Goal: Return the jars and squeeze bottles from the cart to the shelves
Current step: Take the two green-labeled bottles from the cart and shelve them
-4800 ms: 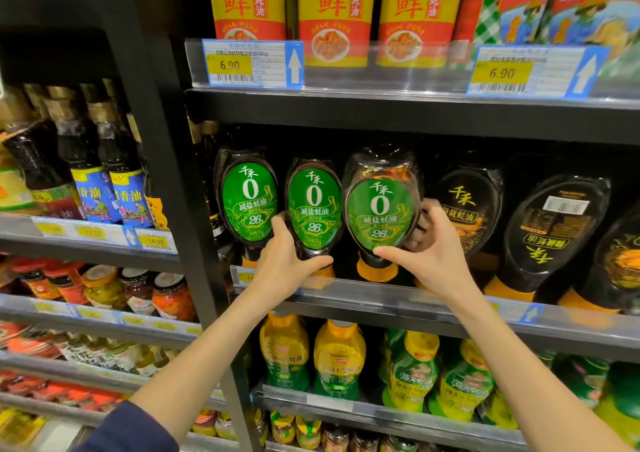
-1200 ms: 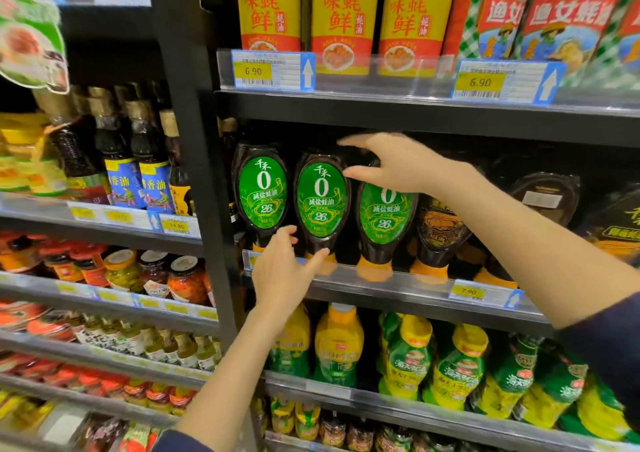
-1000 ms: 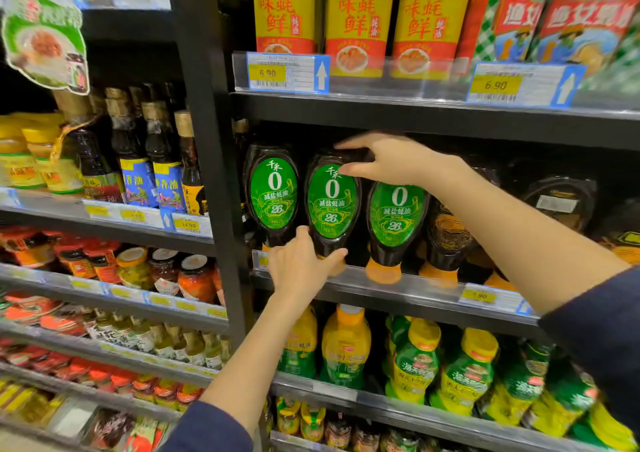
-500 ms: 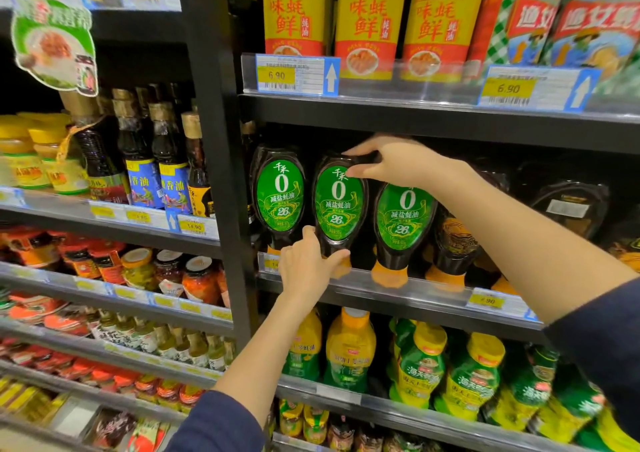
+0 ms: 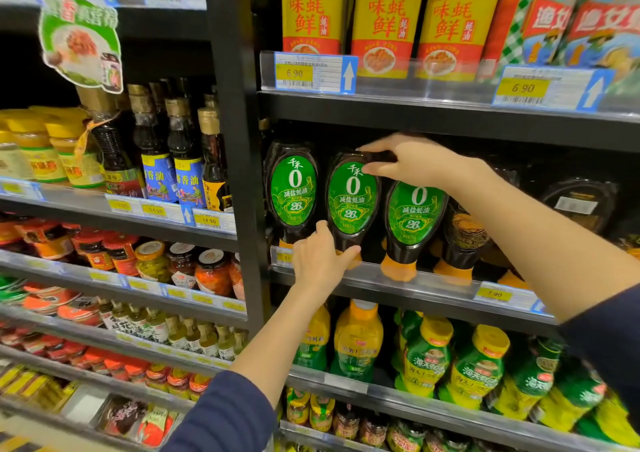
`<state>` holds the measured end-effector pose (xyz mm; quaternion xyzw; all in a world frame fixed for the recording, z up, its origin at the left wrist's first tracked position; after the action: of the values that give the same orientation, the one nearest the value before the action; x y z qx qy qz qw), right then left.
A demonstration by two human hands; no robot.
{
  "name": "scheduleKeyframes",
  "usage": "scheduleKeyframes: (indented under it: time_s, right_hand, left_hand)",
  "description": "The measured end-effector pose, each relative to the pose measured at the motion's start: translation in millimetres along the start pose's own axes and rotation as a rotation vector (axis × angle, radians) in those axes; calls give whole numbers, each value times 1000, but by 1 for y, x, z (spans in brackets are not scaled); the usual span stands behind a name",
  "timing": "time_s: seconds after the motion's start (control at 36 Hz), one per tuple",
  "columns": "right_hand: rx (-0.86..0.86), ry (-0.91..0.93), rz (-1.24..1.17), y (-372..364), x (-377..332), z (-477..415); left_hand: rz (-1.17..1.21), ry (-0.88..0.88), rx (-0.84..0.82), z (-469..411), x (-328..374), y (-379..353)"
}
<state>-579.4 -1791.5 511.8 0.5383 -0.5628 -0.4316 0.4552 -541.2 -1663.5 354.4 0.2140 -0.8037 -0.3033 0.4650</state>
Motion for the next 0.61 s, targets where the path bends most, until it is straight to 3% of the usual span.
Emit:
scheduleKeyframes:
  time_s: [0.17, 0.39, 0.61]
  right_hand:
    - [-5, -13, 186, -2, -9, 12]
    - [60, -119, 309, 5, -34, 50]
    - [54, -291, 333, -13, -88, 103]
  left_hand:
    - [106, -52, -101, 8, -5, 14]
    - [236, -269, -291, 37, -8, 50]
    - [126, -468, -446, 81, -57, 111]
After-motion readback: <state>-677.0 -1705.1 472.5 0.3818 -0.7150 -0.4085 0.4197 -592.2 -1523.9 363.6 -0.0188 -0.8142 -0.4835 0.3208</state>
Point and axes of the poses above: each hand's wrist, its own z-axis away from the middle knuckle, its own y-axis out of the back of the hand, x = y × z, the point moved 4 cm from there along -z, towards the middle knuckle, and after that the axes turned 10 degrees about z, right-handed, at the moved point
